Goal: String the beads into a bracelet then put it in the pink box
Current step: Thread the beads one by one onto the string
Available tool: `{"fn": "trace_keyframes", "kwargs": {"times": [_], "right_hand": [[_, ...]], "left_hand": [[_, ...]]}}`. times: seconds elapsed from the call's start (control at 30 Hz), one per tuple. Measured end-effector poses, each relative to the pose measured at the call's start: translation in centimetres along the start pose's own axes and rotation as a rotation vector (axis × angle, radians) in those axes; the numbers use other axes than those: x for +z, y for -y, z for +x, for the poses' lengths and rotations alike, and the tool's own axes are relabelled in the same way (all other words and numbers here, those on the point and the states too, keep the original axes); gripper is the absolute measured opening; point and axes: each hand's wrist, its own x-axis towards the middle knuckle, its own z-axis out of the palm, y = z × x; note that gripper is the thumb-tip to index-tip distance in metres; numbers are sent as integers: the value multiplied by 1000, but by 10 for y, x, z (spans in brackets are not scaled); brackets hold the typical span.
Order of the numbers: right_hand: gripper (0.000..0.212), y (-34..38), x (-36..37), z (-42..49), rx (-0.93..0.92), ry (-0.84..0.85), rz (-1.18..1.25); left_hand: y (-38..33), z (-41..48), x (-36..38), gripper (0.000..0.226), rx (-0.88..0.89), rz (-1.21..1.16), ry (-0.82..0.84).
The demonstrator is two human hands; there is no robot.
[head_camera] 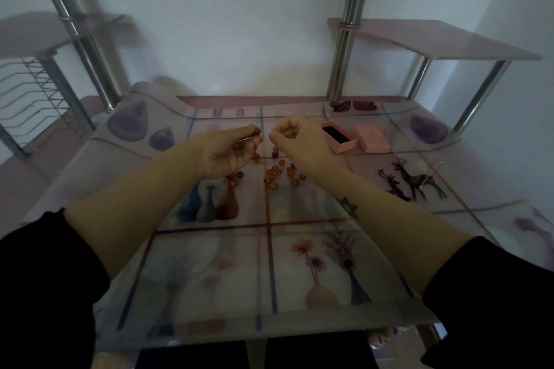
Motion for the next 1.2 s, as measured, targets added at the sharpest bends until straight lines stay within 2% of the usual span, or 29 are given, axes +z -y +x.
{"fn": "trace_keyframes", "kwargs": {"times": [0.33,0.67,1.2], "right_hand": [[20,-9,2,3,-40,-17,-57],[23,-13,4,3,-60,-33,-33],[12,-10,4,2,-39,-27,-3]], "left_hand": [[4,2,-1,9,4,-8,0],[6,2,2,9,10,2,8],[9,3,-1,7,7,3,8]]}}
